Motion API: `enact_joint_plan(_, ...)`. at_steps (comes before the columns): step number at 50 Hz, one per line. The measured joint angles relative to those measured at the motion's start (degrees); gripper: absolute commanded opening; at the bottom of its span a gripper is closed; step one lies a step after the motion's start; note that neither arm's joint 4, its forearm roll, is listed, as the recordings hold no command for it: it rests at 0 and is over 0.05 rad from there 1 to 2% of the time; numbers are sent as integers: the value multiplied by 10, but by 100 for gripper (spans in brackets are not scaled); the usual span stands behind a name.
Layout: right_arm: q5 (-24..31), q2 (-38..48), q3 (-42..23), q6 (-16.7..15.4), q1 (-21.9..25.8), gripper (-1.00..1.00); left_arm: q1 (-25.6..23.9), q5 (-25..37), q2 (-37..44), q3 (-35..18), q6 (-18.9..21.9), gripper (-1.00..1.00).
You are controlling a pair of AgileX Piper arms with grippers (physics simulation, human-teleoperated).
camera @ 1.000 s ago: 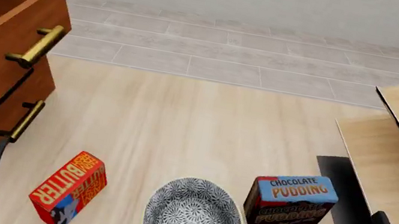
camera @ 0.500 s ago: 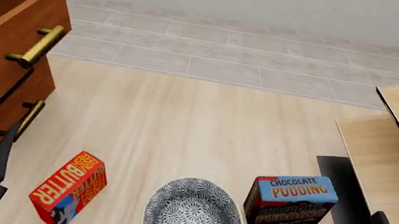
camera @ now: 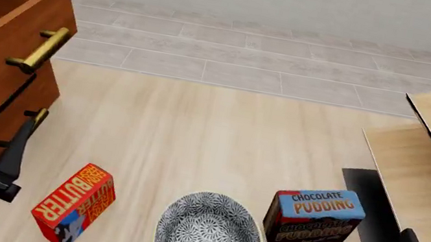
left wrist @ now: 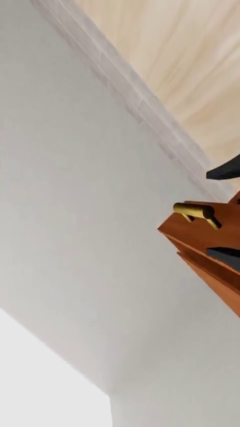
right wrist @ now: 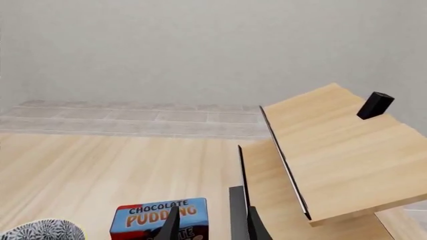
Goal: Close the top drawer of the cabinet.
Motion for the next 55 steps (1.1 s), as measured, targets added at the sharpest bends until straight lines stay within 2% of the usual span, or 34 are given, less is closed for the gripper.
enact_joint_plan(55, -3, 0, 0, -1, 3, 100, -1, -131, 174, -56, 66, 100)
